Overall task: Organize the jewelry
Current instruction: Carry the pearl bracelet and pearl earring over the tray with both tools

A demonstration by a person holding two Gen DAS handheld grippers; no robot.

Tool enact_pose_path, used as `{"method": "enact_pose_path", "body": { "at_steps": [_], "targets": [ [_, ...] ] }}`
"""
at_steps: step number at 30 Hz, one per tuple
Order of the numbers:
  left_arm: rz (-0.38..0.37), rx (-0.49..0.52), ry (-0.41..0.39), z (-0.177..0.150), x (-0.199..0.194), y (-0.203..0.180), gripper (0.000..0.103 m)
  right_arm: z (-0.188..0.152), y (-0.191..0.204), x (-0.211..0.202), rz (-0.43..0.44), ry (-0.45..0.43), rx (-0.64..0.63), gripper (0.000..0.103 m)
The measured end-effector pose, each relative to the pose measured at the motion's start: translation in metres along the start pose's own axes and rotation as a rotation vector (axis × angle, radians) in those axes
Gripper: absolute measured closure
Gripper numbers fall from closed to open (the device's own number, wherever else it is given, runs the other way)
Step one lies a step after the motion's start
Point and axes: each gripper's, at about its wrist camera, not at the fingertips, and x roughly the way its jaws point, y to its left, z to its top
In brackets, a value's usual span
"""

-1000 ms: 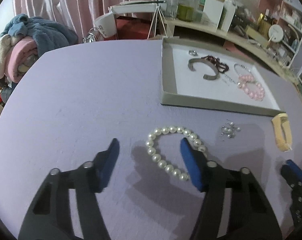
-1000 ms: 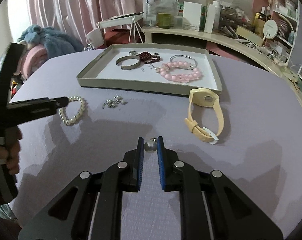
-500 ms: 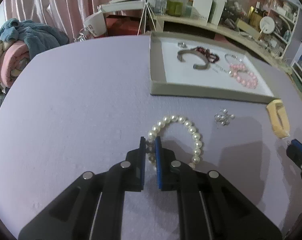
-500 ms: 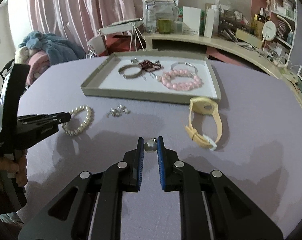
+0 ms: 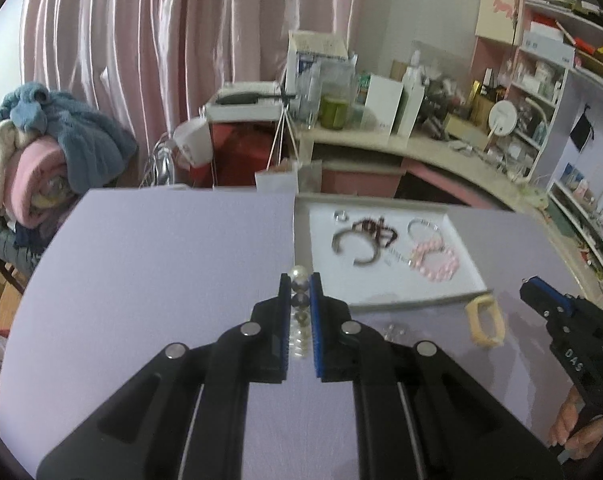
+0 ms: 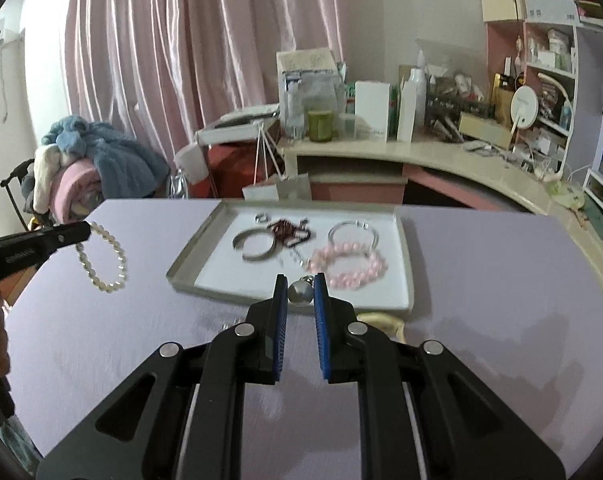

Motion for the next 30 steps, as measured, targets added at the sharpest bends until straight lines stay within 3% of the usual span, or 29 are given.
{"method": "enact_pose_path", "body": {
  "at_steps": [17, 30],
  "targets": [
    [-0.066, 0.085, -0.063, 0.056, 0.003, -0.037, 0.094, 0.027, -0.021, 0.013, -0.022, -0.044, 0.017, 0.089],
    [-0.112, 0.139, 0.012, 0.08, 0.079, -0.073, 0.094, 0.045, -0.042, 0.036, -0.057, -0.048, 0.038, 0.089]
  ]
}}
